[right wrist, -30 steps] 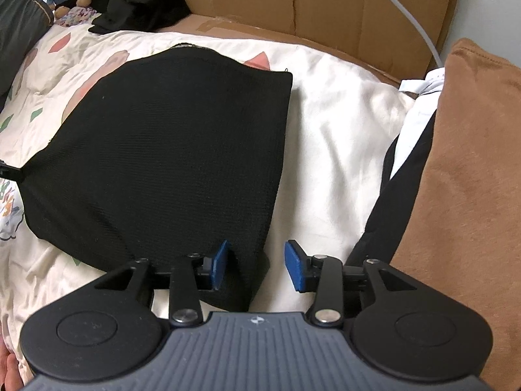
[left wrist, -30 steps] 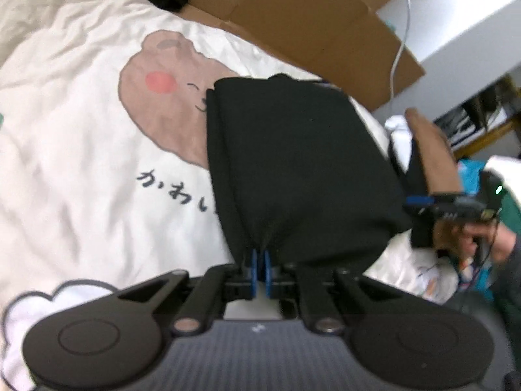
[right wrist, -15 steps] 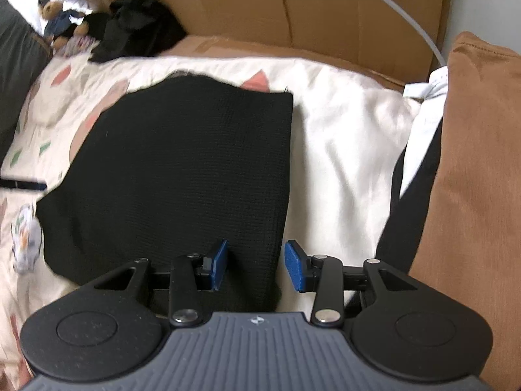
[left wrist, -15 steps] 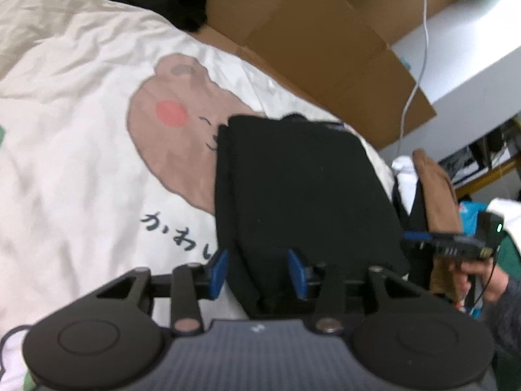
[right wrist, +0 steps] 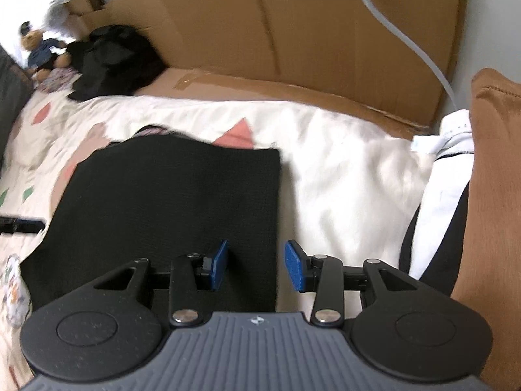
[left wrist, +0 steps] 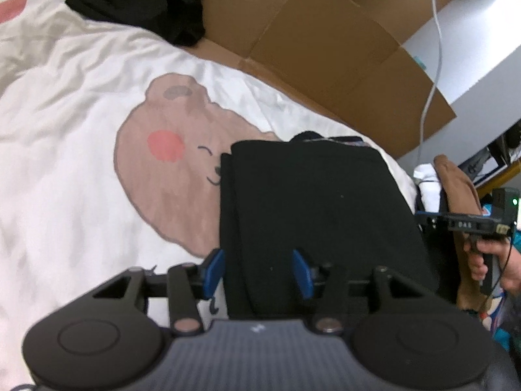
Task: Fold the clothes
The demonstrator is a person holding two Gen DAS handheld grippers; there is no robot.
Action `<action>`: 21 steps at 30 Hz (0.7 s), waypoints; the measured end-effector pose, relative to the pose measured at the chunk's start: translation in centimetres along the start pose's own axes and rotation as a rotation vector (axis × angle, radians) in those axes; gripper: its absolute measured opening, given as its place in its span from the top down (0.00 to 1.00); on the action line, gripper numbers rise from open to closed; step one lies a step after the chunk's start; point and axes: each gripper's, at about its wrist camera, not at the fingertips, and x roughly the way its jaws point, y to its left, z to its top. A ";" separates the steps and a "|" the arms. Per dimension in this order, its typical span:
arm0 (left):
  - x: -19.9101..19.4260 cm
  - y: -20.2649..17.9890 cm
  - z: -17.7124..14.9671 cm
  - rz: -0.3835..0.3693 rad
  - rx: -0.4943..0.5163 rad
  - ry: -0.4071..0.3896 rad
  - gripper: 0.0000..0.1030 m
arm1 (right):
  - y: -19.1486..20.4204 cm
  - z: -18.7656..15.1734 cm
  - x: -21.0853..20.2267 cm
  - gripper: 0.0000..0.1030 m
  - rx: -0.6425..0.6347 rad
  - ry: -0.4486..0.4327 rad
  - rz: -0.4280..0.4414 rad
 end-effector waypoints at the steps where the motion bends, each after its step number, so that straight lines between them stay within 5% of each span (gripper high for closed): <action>1: 0.1 -0.1 -0.1 0.000 0.005 0.003 0.53 | -0.2 0.2 0.3 0.58 0.013 0.005 -0.002; 2: 0.3 -0.4 -0.2 -0.001 0.019 0.012 0.62 | -0.3 0.3 0.5 0.58 0.021 0.008 0.000; 4: 0.9 -0.9 -0.3 0.031 0.073 0.052 0.96 | -0.5 0.5 0.9 0.61 0.032 0.011 0.020; 5: 1.0 -1.0 -0.4 0.042 0.079 0.059 0.99 | -0.6 0.6 1.0 0.73 0.031 0.008 0.034; 8: 0.7 -0.8 -0.1 0.060 0.076 0.048 1.00 | -0.5 0.6 1.1 0.97 0.011 -0.006 0.051; 13: -1.0 -0.3 1.0 0.099 0.080 -0.038 1.00 | 0.2 1.1 0.6 0.98 -0.026 -0.059 0.029; 16: -0.9 -0.6 1.0 0.109 0.091 -0.041 1.00 | 0.3 1.4 0.1 0.98 -0.022 -0.094 0.005; 21: 0.0 -1.2 0.3 0.178 0.117 0.006 0.92 | 0.0 1.7 0.9 0.93 0.013 -0.033 -0.009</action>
